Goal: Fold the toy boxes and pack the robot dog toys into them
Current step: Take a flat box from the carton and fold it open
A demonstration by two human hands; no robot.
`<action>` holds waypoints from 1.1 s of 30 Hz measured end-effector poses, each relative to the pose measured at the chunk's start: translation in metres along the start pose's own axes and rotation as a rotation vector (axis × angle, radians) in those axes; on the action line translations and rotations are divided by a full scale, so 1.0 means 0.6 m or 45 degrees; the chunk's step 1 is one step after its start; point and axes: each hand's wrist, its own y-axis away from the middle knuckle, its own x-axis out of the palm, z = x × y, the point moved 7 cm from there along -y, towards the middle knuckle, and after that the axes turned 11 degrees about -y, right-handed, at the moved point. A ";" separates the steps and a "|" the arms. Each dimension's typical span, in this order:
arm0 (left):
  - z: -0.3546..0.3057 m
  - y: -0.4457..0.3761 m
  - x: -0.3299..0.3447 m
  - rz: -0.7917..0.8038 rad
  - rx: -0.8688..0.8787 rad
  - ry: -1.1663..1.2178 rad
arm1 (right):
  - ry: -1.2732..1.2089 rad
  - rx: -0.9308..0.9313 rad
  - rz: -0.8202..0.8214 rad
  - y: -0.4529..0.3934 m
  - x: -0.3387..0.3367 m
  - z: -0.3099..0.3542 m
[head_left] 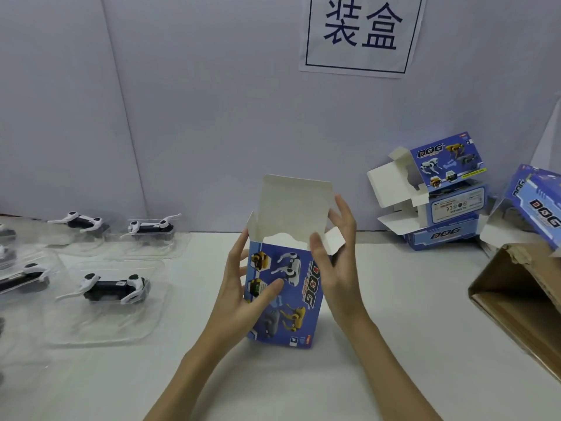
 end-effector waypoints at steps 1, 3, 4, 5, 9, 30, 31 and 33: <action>0.001 0.000 0.000 -0.006 0.006 0.010 | 0.033 -0.011 -0.019 0.003 0.003 -0.001; 0.004 0.000 -0.002 -0.025 0.008 0.042 | 0.063 -0.022 -0.072 0.007 0.004 -0.006; 0.005 -0.001 -0.003 -0.037 0.005 0.054 | 0.043 -0.015 -0.088 0.008 0.004 -0.009; 0.005 -0.002 -0.004 -0.051 -0.001 0.054 | 0.017 -0.012 -0.090 0.010 0.005 -0.013; 0.006 -0.006 -0.011 -0.058 -0.011 0.050 | -0.054 0.004 -0.024 0.019 0.014 -0.023; -0.016 -0.003 -0.030 -0.098 0.093 -0.244 | 0.114 -0.024 -0.047 0.022 0.009 -0.022; -0.019 -0.002 -0.029 -0.107 0.125 -0.245 | 0.131 -0.058 -0.061 0.023 0.011 -0.015; -0.029 -0.002 -0.028 -0.163 0.190 -0.264 | 0.137 -0.124 -0.109 0.024 0.014 -0.001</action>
